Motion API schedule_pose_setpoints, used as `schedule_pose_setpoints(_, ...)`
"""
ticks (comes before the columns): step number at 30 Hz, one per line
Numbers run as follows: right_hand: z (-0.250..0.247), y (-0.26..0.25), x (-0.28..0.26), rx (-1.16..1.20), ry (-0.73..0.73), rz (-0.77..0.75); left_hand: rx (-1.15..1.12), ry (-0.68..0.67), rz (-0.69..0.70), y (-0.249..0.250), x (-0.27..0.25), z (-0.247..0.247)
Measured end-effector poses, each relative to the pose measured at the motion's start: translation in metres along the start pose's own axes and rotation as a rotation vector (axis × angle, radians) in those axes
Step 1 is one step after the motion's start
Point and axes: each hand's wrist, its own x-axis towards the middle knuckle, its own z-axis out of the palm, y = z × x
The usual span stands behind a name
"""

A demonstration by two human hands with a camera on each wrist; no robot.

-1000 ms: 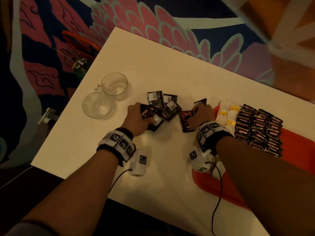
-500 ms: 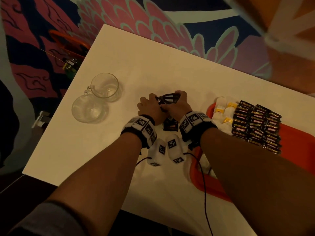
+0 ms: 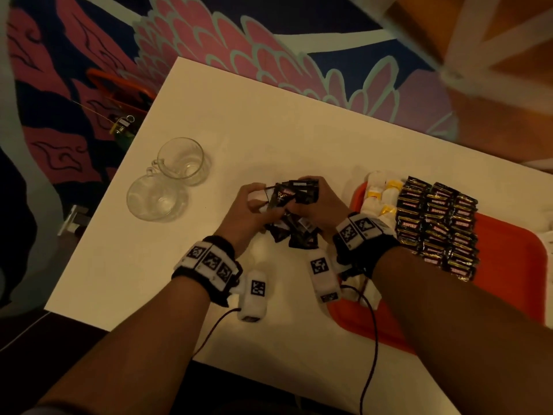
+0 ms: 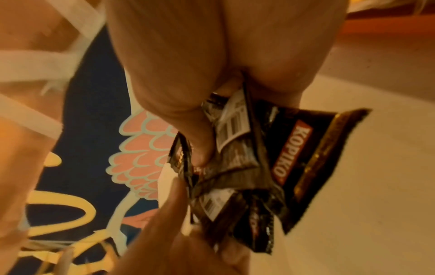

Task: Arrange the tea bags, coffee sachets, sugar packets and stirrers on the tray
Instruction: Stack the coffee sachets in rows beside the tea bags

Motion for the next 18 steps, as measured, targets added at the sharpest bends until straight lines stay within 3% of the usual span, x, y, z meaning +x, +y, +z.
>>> schedule_pose_setpoints(2, -0.001, -0.005, -0.010, 0.073, -0.004, -0.052, -0.245, 0.031, -0.078, 0.000, -0.014, 0.000)
schedule_pose_setpoints(6, 0.011, -0.013, -0.028, 0.064, -0.005, -0.065, -0.512, -0.156, -0.185, 0.003, -0.039, 0.021)
schedule_pose_setpoints(8, 0.011, -0.013, -0.034, 0.008, 0.013, -0.069, -0.587, -0.182, -0.178, 0.007, -0.048, 0.030)
schedule_pose_setpoints(13, -0.008, -0.015, -0.054, -0.107, 0.077, -0.096, -0.443, -0.156, -0.185, 0.016, -0.067, 0.042)
schedule_pose_setpoints(16, -0.023, -0.017, -0.075, -0.170, 0.129, -0.106, -0.374, 0.026, -0.208, 0.021, -0.078, 0.047)
schedule_pose_setpoints(18, -0.033, -0.017, -0.088, -0.214, 0.149, -0.112, -0.374, 0.066, -0.164, 0.029, -0.090, 0.056)
